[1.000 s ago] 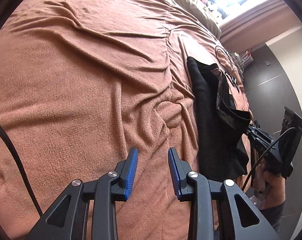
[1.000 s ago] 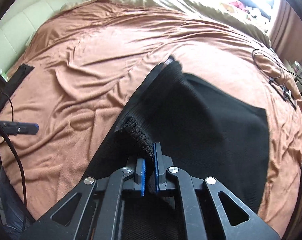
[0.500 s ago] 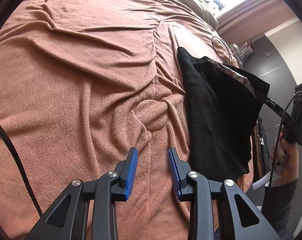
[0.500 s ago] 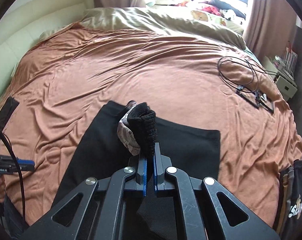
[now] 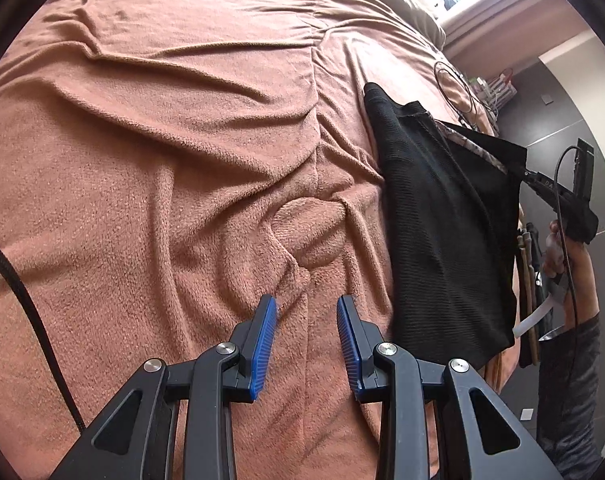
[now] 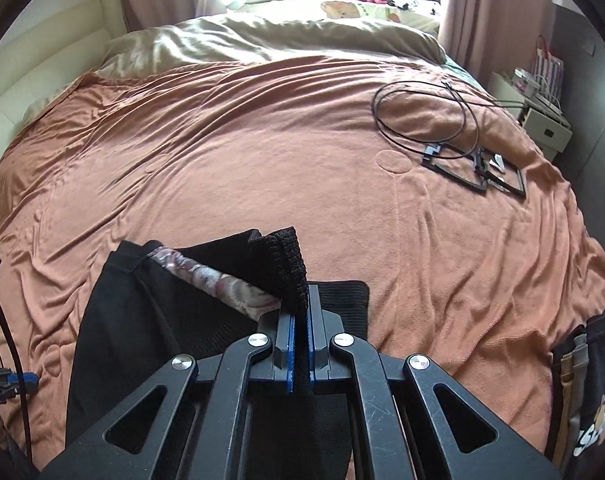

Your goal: Fold small clothes

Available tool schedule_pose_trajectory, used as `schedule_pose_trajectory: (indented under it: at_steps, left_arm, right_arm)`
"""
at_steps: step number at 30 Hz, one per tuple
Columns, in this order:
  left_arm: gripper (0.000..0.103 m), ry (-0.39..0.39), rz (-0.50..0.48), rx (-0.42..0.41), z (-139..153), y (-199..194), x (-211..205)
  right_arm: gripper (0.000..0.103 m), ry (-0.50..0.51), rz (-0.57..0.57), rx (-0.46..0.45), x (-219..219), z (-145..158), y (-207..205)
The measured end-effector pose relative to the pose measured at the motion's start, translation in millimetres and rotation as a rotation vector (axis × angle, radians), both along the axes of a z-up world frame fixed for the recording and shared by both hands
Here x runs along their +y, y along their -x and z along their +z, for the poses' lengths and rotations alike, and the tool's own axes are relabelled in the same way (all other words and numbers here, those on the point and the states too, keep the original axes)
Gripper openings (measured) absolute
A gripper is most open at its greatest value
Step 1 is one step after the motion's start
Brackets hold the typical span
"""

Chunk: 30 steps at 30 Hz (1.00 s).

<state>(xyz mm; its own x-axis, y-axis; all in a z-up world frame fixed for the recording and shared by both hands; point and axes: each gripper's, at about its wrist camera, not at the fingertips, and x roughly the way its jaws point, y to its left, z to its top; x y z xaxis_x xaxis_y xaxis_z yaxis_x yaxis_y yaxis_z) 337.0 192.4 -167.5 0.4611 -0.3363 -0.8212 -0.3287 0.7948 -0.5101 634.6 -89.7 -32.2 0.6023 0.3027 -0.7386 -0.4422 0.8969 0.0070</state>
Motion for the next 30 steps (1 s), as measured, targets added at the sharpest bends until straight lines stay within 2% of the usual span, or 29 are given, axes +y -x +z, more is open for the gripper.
schedule_pose_trajectory:
  at_steps: [4, 9, 12, 13, 14, 16, 19, 24, 27, 30]
  left_arm:
    - [0.033, -0.005, -0.002, 0.009, -2, -1, -1]
    - [0.033, -0.015, -0.008, 0.019, -3, -4, -4]
    - [0.033, -0.018, -0.015, 0.017, -2, -9, -6]
    - [0.033, -0.020, -0.018, 0.017, -2, -11, -7]
    - [0.033, -0.022, -0.020, 0.017, -1, -13, -8]
    - [0.033, -0.020, -0.023, 0.011, 0, -19, -8]
    - [0.037, -0.028, -0.030, 0.002, 2, -31, -9]
    - [0.046, -0.026, -0.047, -0.020, 9, -61, -13]
    - [0.053, -0.023, -0.056, -0.042, 15, -79, -16]
    - [0.055, -0.025, -0.067, -0.055, 18, -99, -20]
  right_arm:
    - [0.001, -0.037, -0.036, 0.069, -10, -19, -28]
    - [0.003, -0.036, -0.075, 0.114, -14, -29, -47]
    - [0.009, -0.033, -0.110, 0.109, -19, -28, -46]
    - [0.015, -0.026, -0.119, 0.106, -22, -28, -46]
    - [0.029, -0.026, -0.119, 0.107, -24, -28, -45]
    - [0.042, -0.041, -0.117, 0.110, -29, -29, -41]
    - [0.042, -0.069, -0.107, 0.114, -37, -27, -25]
    - [0.042, -0.110, -0.057, 0.183, -47, -37, -11]
    - [0.042, -0.119, -0.028, 0.213, -53, -42, -10]
    - [0.042, -0.152, -0.016, 0.241, -60, -46, -16]
